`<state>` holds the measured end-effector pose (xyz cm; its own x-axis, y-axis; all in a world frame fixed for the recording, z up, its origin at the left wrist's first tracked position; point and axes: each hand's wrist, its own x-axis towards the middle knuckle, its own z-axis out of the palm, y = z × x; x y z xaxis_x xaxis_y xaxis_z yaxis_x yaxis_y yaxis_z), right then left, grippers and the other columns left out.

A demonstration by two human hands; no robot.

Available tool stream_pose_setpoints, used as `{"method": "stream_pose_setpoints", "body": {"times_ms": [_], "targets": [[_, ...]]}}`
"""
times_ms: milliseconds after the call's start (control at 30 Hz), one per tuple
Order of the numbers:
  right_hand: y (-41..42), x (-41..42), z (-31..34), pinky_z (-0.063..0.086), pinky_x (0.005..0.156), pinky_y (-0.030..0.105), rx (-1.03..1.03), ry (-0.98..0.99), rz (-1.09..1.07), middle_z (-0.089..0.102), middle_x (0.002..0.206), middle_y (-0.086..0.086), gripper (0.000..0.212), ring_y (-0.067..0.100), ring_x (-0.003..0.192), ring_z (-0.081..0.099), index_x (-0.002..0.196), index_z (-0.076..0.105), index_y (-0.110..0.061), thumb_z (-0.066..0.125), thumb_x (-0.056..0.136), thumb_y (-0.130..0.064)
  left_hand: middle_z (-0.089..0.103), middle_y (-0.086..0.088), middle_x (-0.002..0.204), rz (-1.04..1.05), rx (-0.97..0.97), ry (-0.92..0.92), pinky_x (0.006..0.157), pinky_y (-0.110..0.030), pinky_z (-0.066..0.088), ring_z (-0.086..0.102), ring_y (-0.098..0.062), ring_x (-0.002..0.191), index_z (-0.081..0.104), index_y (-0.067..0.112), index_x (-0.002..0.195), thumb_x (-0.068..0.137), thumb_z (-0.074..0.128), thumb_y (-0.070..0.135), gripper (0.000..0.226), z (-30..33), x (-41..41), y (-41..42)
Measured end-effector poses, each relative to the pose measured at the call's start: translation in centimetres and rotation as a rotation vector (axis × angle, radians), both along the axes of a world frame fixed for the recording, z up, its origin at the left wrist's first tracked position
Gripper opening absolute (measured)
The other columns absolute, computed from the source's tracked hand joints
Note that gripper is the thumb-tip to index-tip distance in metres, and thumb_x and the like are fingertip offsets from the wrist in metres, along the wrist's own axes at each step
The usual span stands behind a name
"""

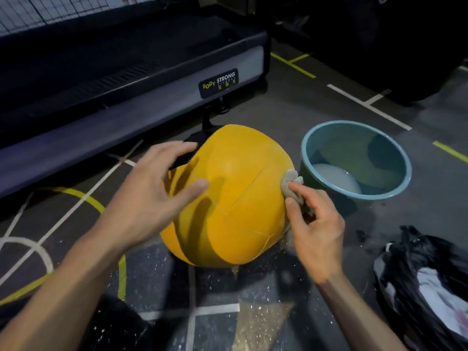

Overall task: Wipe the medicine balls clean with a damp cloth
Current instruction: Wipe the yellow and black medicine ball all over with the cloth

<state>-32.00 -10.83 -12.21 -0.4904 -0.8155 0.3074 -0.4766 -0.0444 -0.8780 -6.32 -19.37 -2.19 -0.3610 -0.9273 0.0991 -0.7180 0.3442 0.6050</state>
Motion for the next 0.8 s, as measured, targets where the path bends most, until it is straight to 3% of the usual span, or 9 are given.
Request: {"method": "stream_pose_setpoints", "body": {"times_ms": [100,233,400,600,700,800], "targets": [[0.9,1.0,-0.1,0.052,0.079,0.019,-0.013,0.066,0.062,0.066,0.104,-0.007,0.031,0.008,0.095,0.064,0.123,0.073,-0.022,0.072,0.094,-0.012,0.022,0.021,0.164,-0.023,-0.011,-0.142,0.116,-0.052,0.028,0.02,-0.016,0.145,0.033,0.051,0.154,0.083,0.052,0.082,0.08,-0.8,-2.2,0.4],[1.8,2.0,0.9,0.055,0.076,0.035,-0.081,0.151,0.077,0.064,0.106,-0.005,0.029,0.012,0.095,0.064,0.123,0.074,-0.022,0.072,0.095,-0.013,0.02,0.029,0.163,-0.001,0.023,-0.093,0.116,-0.054,0.028,0.018,-0.013,0.144,0.034,0.056,0.151,0.076,0.055,0.079,0.082,-1.6,-2.1,0.7],[0.9,3.9,3.0,0.054,0.077,0.039,-0.182,0.566,0.308,0.063,0.108,0.006,0.027,0.025,0.096,0.06,0.121,0.074,-0.016,0.073,0.094,-0.013,0.025,0.033,0.157,0.005,-0.013,-0.076,0.112,-0.052,0.031,0.021,-0.012,0.139,0.041,0.055,0.145,0.072,0.057,0.079,0.079,-2.1,-1.7,1.5],[-4.2,-1.4,2.4,0.055,0.078,0.044,-0.02,0.185,0.01,0.062,0.097,-0.004,0.021,0.01,0.082,0.06,0.116,0.077,-0.025,0.071,0.096,-0.02,0.023,0.036,0.155,-0.014,0.001,-0.049,0.11,-0.053,0.03,0.012,0.0,0.134,0.044,0.057,0.141,0.077,0.072,0.072,0.072,-2.5,-1.0,2.3],[-0.4,2.1,3.1,0.056,0.076,0.037,-0.106,0.319,0.204,0.062,0.107,0.001,0.024,0.015,0.09,0.061,0.121,0.074,-0.017,0.068,0.099,-0.017,0.023,0.038,0.154,-0.033,0.018,-0.042,0.106,-0.047,0.031,0.014,-0.001,0.135,0.045,0.058,0.139,0.076,0.076,0.069,0.071,-2.6,-0.3,2.3],[1.2,2.4,3.6,0.055,0.078,0.03,-0.18,0.506,0.421,0.063,0.109,0.004,0.024,0.018,0.093,0.061,0.122,0.073,-0.013,0.067,0.099,-0.016,0.023,0.04,0.152,-0.066,0.016,-0.052,0.102,-0.043,0.029,0.018,-0.005,0.137,0.045,0.058,0.137,0.07,0.066,0.078,0.074,-2.8,0.9,2.6]]}}
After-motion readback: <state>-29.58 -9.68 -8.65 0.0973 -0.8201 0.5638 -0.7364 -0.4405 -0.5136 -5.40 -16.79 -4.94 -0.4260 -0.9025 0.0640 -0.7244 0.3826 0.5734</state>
